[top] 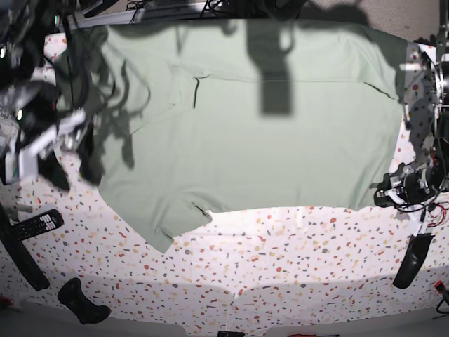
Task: Fold the T-shirt properly
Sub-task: 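Move the right gripper to the other hem corner and grasp it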
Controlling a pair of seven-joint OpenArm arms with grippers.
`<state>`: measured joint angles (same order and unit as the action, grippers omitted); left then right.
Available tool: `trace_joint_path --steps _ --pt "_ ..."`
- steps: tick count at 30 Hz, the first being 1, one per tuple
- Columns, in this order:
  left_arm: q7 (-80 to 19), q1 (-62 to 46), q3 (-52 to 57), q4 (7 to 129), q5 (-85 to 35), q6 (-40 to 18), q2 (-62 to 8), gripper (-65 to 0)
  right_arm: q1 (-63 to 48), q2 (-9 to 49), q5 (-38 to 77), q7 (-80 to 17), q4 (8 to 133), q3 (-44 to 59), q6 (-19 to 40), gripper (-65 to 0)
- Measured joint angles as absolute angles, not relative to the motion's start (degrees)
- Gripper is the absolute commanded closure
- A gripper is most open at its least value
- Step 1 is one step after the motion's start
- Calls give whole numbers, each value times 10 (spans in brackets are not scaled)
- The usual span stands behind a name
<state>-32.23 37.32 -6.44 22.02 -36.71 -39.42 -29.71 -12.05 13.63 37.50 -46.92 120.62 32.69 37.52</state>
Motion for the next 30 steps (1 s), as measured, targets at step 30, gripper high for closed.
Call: trace_joint_path --steps 30 --pt "-330 373 -66 263 -367 -395 -297 0 351 139 32 -395 465 131 362 -356"
